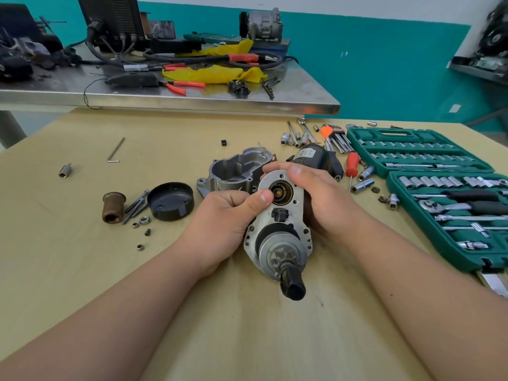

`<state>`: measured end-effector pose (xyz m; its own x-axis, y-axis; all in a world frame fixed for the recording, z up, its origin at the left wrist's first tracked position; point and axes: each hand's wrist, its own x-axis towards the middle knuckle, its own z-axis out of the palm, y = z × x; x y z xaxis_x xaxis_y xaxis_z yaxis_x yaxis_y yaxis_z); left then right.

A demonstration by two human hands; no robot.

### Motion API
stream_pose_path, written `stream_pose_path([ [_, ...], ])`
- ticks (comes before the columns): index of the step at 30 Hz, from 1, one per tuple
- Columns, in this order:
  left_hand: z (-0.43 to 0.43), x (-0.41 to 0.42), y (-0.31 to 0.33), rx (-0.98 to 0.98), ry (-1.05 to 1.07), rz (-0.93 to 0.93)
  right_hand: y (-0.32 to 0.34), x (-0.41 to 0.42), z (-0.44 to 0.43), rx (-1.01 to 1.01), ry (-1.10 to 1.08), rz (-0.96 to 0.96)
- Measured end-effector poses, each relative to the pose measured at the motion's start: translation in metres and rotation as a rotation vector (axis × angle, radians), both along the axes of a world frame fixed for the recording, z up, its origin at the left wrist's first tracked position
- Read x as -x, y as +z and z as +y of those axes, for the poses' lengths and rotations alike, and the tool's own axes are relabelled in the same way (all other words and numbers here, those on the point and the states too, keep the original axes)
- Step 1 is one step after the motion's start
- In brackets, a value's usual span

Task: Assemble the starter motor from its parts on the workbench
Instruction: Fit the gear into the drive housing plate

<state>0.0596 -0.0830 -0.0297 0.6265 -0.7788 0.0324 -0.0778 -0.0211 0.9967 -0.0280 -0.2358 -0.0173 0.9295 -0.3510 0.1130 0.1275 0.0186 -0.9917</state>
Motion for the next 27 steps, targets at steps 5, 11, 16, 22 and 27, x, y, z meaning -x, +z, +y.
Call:
stream_pose_path([
  [5,0.0014,-0.0001,-0.0009,0.004,0.019,-0.032,0.0006,0.0008,0.0022,0.011,0.006,-0.028],
  [11,0.0013,0.0040,0.0003,0.024,0.052,-0.077,0.0007,0.0020,0.0051,0.056,-0.042,-0.019],
  [16,0.0017,0.0056,0.0003,0.010,0.079,-0.110,-0.0007,0.0024,0.0060,0.076,-0.076,-0.011],
  [22,0.0019,0.0077,0.0001,0.003,0.096,-0.122,-0.0024,0.0009,0.0082,0.101,-0.125,-0.023],
  [27,0.0020,0.0092,-0.0001,0.018,0.107,-0.117,-0.0025,0.0009,0.0094,0.127,-0.145,-0.022],
])
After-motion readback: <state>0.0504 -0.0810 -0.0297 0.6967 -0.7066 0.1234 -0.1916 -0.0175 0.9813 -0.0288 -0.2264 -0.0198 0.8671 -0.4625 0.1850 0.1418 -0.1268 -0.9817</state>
